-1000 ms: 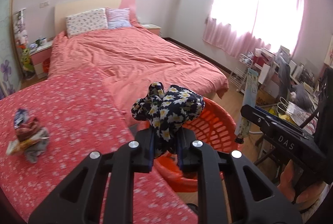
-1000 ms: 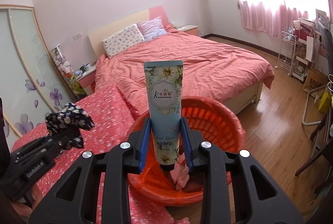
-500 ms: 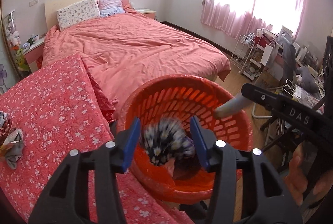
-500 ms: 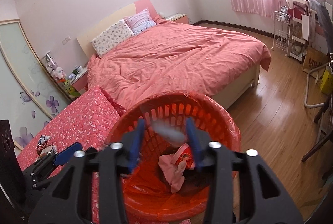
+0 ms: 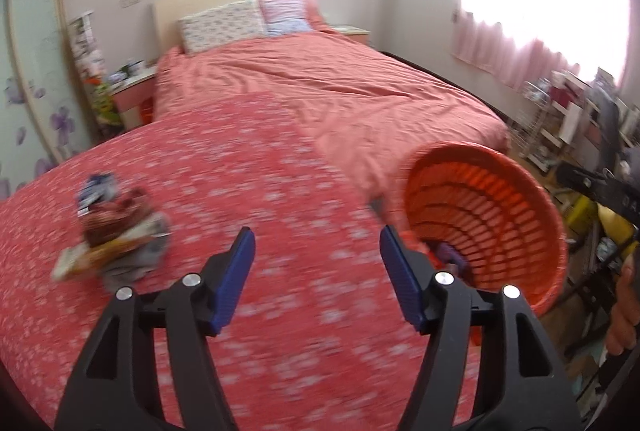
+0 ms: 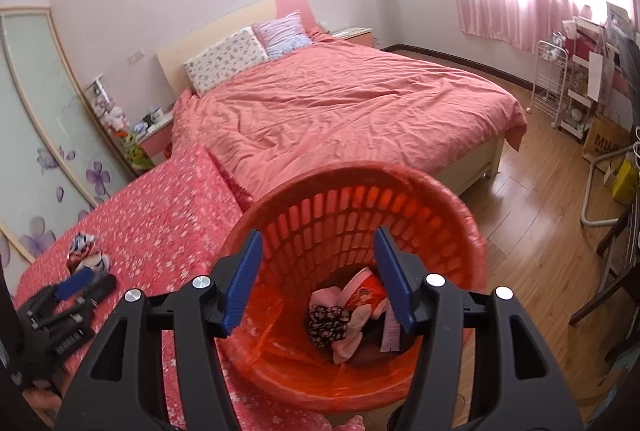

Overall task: Collect trash
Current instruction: 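Grasp the snack wrapper with the left gripper while the right grasps the grey sock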

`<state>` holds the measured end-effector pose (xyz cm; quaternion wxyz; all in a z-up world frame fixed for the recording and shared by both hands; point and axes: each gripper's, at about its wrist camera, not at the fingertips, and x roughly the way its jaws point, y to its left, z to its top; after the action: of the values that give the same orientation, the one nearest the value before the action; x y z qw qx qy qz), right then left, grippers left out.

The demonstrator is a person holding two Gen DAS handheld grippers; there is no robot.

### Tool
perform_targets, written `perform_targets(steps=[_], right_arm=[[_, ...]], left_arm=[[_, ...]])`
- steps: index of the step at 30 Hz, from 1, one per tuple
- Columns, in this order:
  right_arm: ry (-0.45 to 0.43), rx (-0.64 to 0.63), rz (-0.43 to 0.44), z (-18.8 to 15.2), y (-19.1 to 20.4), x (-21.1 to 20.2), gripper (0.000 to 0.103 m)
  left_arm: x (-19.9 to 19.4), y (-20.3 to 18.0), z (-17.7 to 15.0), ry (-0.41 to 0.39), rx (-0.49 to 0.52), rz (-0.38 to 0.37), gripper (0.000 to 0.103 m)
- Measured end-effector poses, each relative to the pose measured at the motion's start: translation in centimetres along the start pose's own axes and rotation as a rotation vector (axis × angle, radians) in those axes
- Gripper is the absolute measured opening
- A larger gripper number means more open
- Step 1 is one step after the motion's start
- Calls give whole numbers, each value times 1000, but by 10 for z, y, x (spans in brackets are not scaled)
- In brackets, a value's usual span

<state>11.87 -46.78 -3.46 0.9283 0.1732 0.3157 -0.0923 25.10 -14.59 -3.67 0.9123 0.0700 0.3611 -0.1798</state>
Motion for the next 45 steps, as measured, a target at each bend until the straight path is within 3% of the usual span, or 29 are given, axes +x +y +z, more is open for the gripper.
perform_targets(steps=[15, 20, 24, 28, 32, 35, 41, 43, 45], right_arm=[[91, -240, 35, -44, 104, 24, 58], [117, -292, 52, -54, 133, 32, 58], [137, -326, 62, -60, 151, 38, 58], [151, -363, 80, -67, 165, 39, 58], [165, -387, 94, -74, 180, 43, 58], [168, -407, 111, -77, 195, 44, 58], [166, -452, 149, -82, 225, 43, 58], [168, -467, 160, -85, 234, 44, 58], [171, -482, 173, -89, 245, 46, 58]], left_arm=[[-26, 186, -26, 5, -296, 263, 68], [-9, 204, -17, 36, -329, 256, 76], [11, 211, -20, 107, -308, 274, 75], [10, 226, -43, 131, -318, 242, 56], [4, 242, -56, 124, -316, 222, 19], [-1, 251, -60, 126, -288, 276, 15], [-19, 285, -77, 164, -341, 428, 16], [-32, 297, -85, 171, -390, 415, 21], [-46, 303, -92, 158, -418, 374, 38]])
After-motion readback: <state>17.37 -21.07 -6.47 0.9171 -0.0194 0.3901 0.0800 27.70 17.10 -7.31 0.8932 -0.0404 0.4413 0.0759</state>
